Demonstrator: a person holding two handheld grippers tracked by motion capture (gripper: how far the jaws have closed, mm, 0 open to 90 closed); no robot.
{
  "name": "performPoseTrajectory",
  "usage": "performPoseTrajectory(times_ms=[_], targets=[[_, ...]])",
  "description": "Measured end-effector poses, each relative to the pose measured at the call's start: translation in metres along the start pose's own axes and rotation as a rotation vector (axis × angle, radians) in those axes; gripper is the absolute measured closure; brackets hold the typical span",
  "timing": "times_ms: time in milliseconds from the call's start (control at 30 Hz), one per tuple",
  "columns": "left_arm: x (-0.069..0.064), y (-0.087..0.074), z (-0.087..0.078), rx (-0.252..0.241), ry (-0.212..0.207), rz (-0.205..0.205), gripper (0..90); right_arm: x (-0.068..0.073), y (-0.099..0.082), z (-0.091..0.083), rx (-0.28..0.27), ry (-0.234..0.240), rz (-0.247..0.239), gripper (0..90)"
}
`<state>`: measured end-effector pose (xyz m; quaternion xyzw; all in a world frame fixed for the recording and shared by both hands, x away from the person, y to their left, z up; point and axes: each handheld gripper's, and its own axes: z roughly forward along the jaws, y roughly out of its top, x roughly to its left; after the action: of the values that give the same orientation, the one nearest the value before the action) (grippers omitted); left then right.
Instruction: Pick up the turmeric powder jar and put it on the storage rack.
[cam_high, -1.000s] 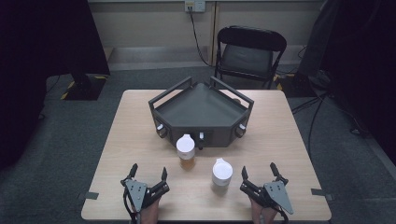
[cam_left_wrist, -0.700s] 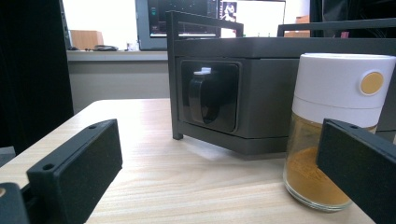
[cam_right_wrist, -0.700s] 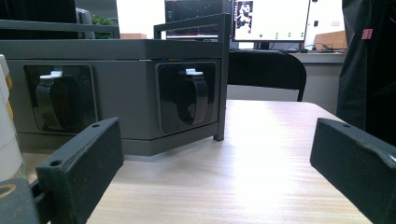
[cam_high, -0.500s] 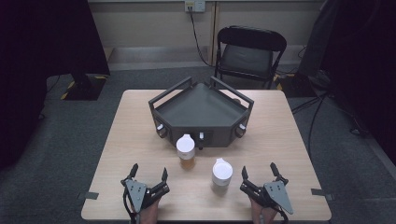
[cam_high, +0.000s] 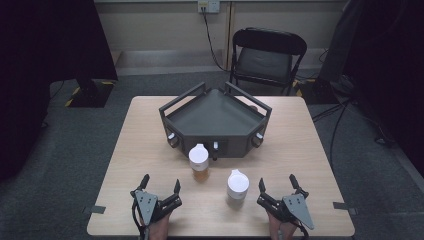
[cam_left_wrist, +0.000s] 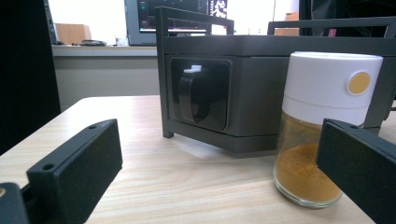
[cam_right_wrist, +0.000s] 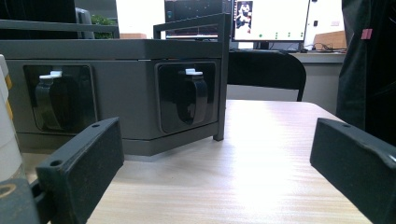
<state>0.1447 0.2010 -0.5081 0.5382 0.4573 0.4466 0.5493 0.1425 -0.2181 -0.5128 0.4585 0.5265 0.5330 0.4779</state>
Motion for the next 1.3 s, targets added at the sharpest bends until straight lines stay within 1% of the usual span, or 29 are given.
performPoseTrajectory(times_ms=[133,233,300,467,567,600,667,767,867,1000,1133,1300], targets=[[-0.001,0.005,0.0,-0.004,-0.016,-0.004,0.0,0.0,0.0,0.0,0.0,0.0,0.0,1.2],[-0.004,0.007,-0.003,-0.023,-0.023,-0.021,0.3,0.0,0.0,0.0,0.0,0.0,0.0,1.2],[-0.005,0.011,-0.004,-0.023,-0.036,-0.024,0.1,0.0,0.0,0.0,-0.001,0.0,0.0,1.2],[-0.007,0.019,-0.006,-0.031,-0.059,-0.024,0.0,0.0,0.0,0.0,-0.001,0.0,0.0,1.2],[-0.009,0.024,-0.006,-0.033,-0.06,-0.021,0.0,0.0,0.0,0.0,-0.001,0.0,0.0,1.2],[-0.01,0.025,-0.006,-0.035,-0.068,-0.02,0.0,0.0,0.0,0.0,0.0,0.0,0.0,1.2],[-0.012,0.028,-0.005,-0.033,-0.077,-0.011,0.0,0.0,0.0,0.0,0.0,0.0,0.0,1.2],[-0.013,0.03,-0.003,-0.033,-0.093,-0.014,0.0,0.0,0.0,0.0,0.0,0.0,0.0,1.2],[-0.015,0.032,-0.001,-0.038,-0.101,-0.019,0.0,-0.001,0.0,0.0,-0.001,0.003,0.0,1.2],[-0.017,0.037,0.004,-0.028,-0.115,-0.027,0.0,-0.001,0.0,0.0,-0.001,0.003,0.0,1.2],[-0.018,0.039,0.008,-0.029,-0.114,-0.023,0.0,-0.001,0.0,0.0,0.0,0.003,0.0,1.2],[-0.017,0.046,0.015,-0.029,-0.124,-0.014,0.0,0.0,0.0,0.0,0.0,0.002,0.0,1.2]])
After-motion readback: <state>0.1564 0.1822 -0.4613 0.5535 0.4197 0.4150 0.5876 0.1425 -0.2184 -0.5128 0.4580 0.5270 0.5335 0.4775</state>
